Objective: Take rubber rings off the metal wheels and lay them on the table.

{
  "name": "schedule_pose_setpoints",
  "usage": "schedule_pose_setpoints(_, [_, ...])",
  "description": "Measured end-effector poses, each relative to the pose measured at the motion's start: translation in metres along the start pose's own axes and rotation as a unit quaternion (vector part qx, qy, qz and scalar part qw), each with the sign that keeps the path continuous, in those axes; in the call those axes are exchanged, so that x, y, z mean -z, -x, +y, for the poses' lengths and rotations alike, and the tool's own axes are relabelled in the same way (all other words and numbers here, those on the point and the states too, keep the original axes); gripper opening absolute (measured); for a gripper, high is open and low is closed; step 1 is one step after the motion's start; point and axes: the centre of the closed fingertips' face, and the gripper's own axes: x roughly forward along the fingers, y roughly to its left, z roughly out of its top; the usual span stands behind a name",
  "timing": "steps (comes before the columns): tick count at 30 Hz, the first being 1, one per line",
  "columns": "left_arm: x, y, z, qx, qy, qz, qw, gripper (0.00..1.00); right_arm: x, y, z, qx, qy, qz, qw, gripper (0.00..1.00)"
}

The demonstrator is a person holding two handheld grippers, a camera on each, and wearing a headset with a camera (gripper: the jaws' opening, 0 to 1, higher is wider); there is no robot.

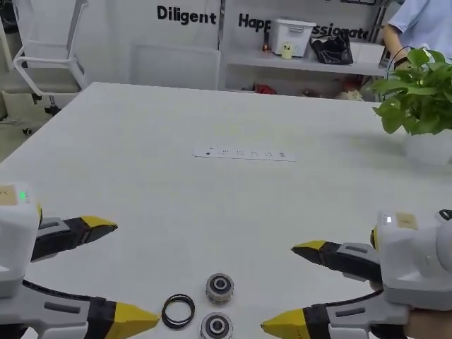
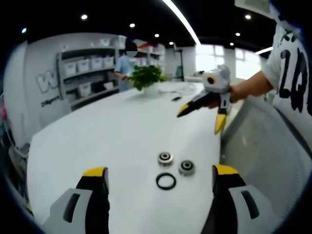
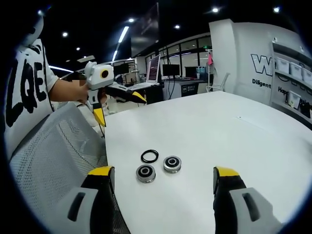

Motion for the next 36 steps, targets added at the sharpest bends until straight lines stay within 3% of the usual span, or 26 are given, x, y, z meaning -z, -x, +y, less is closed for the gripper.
schedule_pose_setpoints(24, [0.013, 0.010, 0.002, -0.016, 0.016, 0.007, 0.9997, 0.89, 0.013, 0.010, -0.002, 0.013, 0.001, 0.011, 0.9999, 0.81])
schedule_pose_setpoints(36, [0.012, 0.013, 0.002, -0.021, 0.020, 0.003, 0.9996, 0.89, 0.015, 0.013, -0.005, 0.019, -0.006, 0.008, 0.9998, 0.80])
